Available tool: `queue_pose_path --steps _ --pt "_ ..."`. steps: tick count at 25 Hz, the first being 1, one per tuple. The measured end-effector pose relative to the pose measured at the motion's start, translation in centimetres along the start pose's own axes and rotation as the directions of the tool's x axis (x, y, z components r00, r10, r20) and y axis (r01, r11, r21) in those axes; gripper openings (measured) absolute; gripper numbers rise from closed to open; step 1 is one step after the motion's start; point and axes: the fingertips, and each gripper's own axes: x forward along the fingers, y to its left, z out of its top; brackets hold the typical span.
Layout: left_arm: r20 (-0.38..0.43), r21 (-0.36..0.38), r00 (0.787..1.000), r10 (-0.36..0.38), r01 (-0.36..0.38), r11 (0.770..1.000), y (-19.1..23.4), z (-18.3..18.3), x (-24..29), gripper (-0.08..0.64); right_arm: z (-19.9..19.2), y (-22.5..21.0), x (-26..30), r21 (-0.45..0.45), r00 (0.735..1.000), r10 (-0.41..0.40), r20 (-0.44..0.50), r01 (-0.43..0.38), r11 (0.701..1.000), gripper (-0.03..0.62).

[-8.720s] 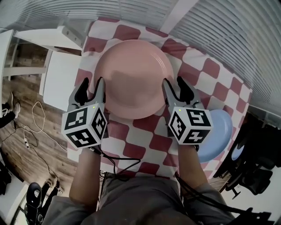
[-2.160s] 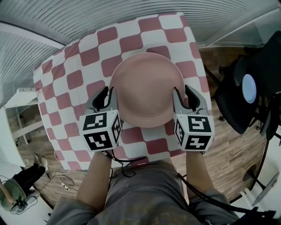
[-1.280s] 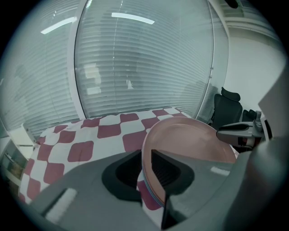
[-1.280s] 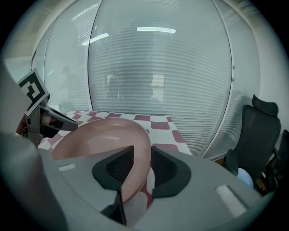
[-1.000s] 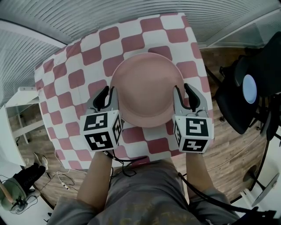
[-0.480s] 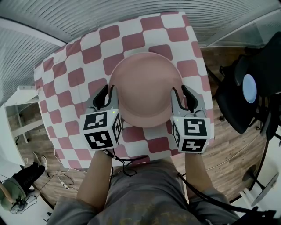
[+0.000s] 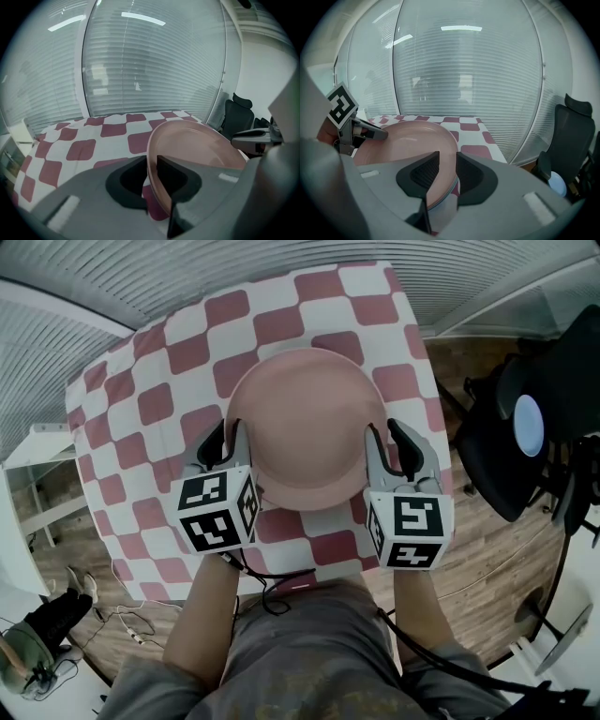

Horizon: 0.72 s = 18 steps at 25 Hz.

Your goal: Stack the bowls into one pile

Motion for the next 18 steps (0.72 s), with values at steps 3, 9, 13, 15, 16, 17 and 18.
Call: queue_pose_path --steps 3,9,13,15,16,17,18 --pt "0.007 -0.002 1.000 0.003 -0.003 1.000 -0.1 0.0 0.1 0.066 0.2 -0.2 -0.1 -0.005 1.000 -0.004 0.008 0.004 1.000 0.135" --pt "0.012 0.005 1.000 0.003 -0.003 1.000 -0.1 0.2 -0.4 0.067 0.3 -0.1 -0.4 -0.006 1.000 -0.003 0.014 0.003 1.000 0.130" --pt "0.025 0.019 1.000 0.003 -0.003 1.000 -0.2 0.6 -1.2 0.067 0.4 0.5 -0.7 -0.004 1.000 0.006 0.019 -0.006 1.000 0.130" --pt "0.032 0.024 0.999 0.004 -0.005 1.000 -0.1 0.8 -1.6 0.066 0.7 0.8 -0.8 -0.006 1.000 0.012 0.025 -0.011 1.000 0.130" --pt "0.034 0.025 0.999 0.004 -0.004 1.000 -0.1 0.7 -1.9 0.066 0.7 1.0 -0.9 -0.008 1.000 0.013 0.027 -0.012 1.000 0.130" --pt "0.033 0.026 0.999 0.003 -0.004 1.000 -0.1 0.7 -2.1 0.066 0.8 1.1 -1.0 -0.009 1.000 0.013 0.028 -0.013 1.000 0.130" --pt "0.031 0.026 1.000 0.001 -0.002 1.000 -0.1 0.5 -2.2 0.066 0.8 1.2 -1.1 -0.010 1.000 0.013 0.029 -0.013 1.000 0.130"
